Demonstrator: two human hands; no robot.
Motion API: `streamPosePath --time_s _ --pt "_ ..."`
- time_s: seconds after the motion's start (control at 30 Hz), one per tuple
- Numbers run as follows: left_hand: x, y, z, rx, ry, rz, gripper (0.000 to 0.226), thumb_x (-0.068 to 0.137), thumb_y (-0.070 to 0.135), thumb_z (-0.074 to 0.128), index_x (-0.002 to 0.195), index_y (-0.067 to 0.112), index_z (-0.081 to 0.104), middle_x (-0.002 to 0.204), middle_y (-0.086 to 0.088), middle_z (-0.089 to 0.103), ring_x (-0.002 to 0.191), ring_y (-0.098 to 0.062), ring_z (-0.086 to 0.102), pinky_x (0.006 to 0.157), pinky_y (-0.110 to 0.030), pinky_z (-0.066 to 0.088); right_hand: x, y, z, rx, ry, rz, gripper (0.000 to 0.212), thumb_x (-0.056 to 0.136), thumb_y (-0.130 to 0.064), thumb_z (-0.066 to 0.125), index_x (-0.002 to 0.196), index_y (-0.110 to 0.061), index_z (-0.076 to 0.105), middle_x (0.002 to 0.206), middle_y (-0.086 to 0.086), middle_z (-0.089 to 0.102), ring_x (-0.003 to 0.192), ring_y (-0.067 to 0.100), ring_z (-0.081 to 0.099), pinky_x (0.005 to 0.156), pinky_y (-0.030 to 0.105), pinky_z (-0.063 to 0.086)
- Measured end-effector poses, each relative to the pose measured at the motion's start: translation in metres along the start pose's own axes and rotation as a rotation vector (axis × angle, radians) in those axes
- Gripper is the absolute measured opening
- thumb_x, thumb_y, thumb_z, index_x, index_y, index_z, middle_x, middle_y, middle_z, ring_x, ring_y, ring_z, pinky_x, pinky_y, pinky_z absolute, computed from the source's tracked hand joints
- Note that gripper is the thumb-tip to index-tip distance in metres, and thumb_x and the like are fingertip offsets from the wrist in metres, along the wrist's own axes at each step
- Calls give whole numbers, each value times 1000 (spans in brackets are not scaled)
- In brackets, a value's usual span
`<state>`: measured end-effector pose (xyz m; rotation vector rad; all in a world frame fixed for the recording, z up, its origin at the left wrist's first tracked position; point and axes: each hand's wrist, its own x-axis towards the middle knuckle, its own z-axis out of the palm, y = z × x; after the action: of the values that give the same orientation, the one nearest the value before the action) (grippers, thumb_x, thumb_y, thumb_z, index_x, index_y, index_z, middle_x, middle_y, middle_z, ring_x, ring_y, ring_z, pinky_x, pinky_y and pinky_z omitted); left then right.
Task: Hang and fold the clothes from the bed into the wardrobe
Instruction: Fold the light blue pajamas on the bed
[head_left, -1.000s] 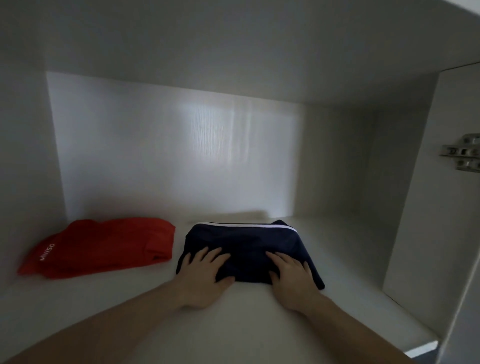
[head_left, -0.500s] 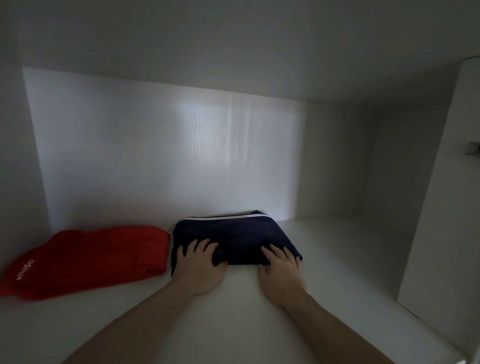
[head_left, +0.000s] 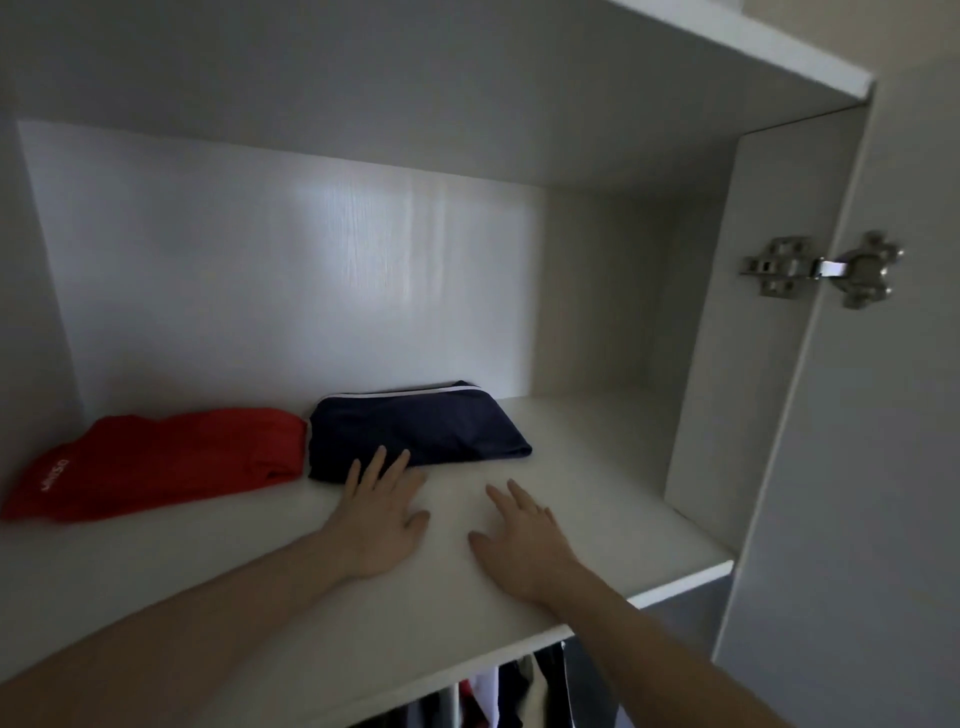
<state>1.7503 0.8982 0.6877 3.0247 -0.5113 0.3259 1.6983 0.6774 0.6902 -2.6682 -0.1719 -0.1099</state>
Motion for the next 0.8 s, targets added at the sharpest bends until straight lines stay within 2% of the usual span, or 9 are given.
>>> streamPosePath --time_s 0.07,0.13,0.23,0.33,0.43,0.53,0.6,0.7,0.8 --pt "-25 20 -9 27 -27 100 60 107 47 29 163 31 11 171 0 -12 156 -26 -19 125 -45 -14 -39 4 -11 160 -11 -10 78 95 -49 59 161 -31 22 171 0 4 155 19 17 124 31 16" --pt "-49 47 -19 1 -39 194 60 107 42 32 162 32 11 171 3 -12 156 -23 -18 125 -43 -13 -83 14 -25 309 -4 -6 78 93 -43 66 159 -32 27 170 -4 5 152 13 21 115 19 23" --pt "-86 103 -39 -129 -38 347 62 102 37 44 160 35 19 171 9 -4 156 -17 -14 125 -41 -10 -162 37 -50 333 118 13 71 93 -36 69 156 -33 35 167 -10 13 149 4 23 107 8 20" --pt "-130 178 -60 -322 11 473 52 103 38 49 152 38 34 168 14 12 157 -11 -3 126 -36 -7 -256 64 -80 269 280 58 65 94 -32 69 152 -33 41 157 -19 27 148 2 25 102 -2 14" --pt "-184 259 -72 -486 62 589 45 102 34 56 145 35 47 162 17 28 153 -5 15 120 -16 -3 -362 89 -102 256 379 177 62 94 -35 67 151 -37 42 158 -20 29 145 -2 27 104 1 16" --pt "-241 336 -78 -615 70 700 42 97 25 65 138 29 56 152 17 40 143 -2 31 107 1 5 -469 109 -114 241 473 301 60 94 -38 67 149 -42 43 156 -23 30 142 -7 29 100 -5 15" --pt "-281 386 -78 -699 21 784 39 96 22 66 134 29 59 147 20 44 140 1 34 106 3 10 -544 120 -117 259 529 401 58 94 -40 66 147 -45 43 156 -29 29 140 -11 30 105 2 19" --pt "-340 458 -69 -811 -111 923 37 96 24 66 131 36 60 143 29 45 135 9 38 102 4 19 -654 129 -115 292 611 577 53 94 -45 63 142 -54 42 152 -39 27 138 -13 33 113 21 31" --pt "-399 528 -57 -859 -277 1070 34 99 32 61 129 48 55 143 43 36 133 19 32 89 4 31 -755 125 -112 311 703 738 54 87 -56 59 137 -61 41 149 -45 25 135 -17 33 111 25 34"
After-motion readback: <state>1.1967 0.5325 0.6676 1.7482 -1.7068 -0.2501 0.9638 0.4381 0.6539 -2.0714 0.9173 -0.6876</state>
